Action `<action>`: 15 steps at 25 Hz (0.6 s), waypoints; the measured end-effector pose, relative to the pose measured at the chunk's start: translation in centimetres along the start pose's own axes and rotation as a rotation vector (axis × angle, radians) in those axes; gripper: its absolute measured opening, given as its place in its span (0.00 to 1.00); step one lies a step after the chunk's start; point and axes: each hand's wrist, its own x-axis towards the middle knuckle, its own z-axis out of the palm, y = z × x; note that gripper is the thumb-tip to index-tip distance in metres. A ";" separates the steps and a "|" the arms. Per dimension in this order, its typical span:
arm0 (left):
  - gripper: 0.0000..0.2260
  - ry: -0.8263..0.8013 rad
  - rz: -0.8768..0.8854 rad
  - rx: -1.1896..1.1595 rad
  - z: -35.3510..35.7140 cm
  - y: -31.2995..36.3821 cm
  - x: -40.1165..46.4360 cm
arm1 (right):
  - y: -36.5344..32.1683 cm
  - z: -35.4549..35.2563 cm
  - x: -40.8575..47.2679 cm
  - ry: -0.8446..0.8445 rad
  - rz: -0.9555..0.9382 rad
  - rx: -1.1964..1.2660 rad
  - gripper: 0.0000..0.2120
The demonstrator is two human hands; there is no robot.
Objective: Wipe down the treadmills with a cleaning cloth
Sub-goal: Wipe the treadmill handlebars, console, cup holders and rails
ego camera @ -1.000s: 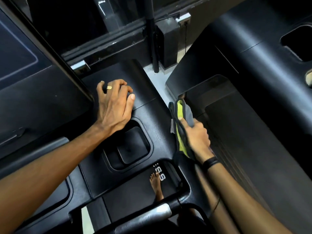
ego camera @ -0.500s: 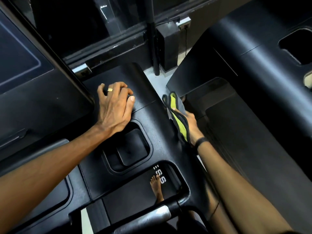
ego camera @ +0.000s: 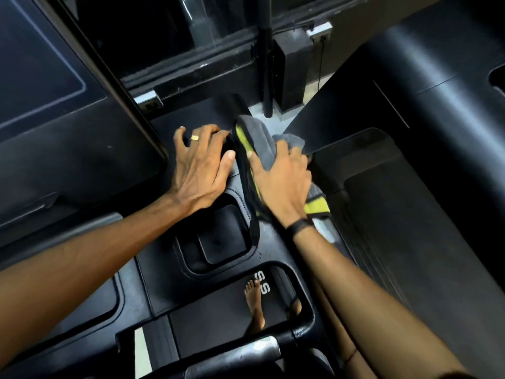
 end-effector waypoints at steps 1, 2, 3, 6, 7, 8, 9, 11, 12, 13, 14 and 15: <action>0.24 -0.010 -0.009 0.001 -0.1 0.0 0.1 | 0.0 0.5 2.3 -0.057 0.045 0.075 0.28; 0.24 -0.013 -0.013 -0.005 -0.1 0.0 0.2 | 0.4 0.8 4.3 -0.119 0.109 0.185 0.27; 0.24 -0.010 -0.012 -0.013 -0.1 0.1 0.1 | 1.2 0.9 5.6 -0.181 0.180 0.339 0.26; 0.24 0.000 -0.010 -0.034 -0.2 0.1 -0.1 | 5.0 0.7 4.6 -0.278 0.395 0.829 0.19; 0.24 0.000 -0.007 -0.039 -0.2 0.1 -0.1 | 6.3 0.2 3.0 -0.286 0.447 0.848 0.15; 0.24 -0.001 -0.004 -0.042 -0.1 0.0 0.0 | 7.4 -0.4 1.3 -0.285 0.472 0.770 0.15; 0.23 -0.001 -0.001 -0.044 0.0 0.0 -0.1 | 8.4 -0.7 -0.5 -0.283 0.458 0.623 0.17; 0.23 0.003 0.011 -0.056 0.1 0.2 0.0 | 9.1 -1.6 -3.7 -0.178 0.363 0.246 0.23; 0.23 0.008 0.011 -0.064 0.2 0.1 0.1 | 8.3 -1.7 -4.7 -0.097 0.258 0.113 0.25; 0.24 0.018 0.005 -0.074 0.2 0.1 0.1 | 6.9 -1.6 -5.0 -0.034 0.146 0.028 0.26; 0.25 0.038 -0.004 -0.083 0.1 0.1 0.1 | 5.2 -1.4 -4.6 0.004 0.062 -0.023 0.27; 0.26 0.068 -0.014 -0.090 0.1 0.2 0.0 | 3.2 -1.1 -3.6 0.024 -0.006 -0.049 0.28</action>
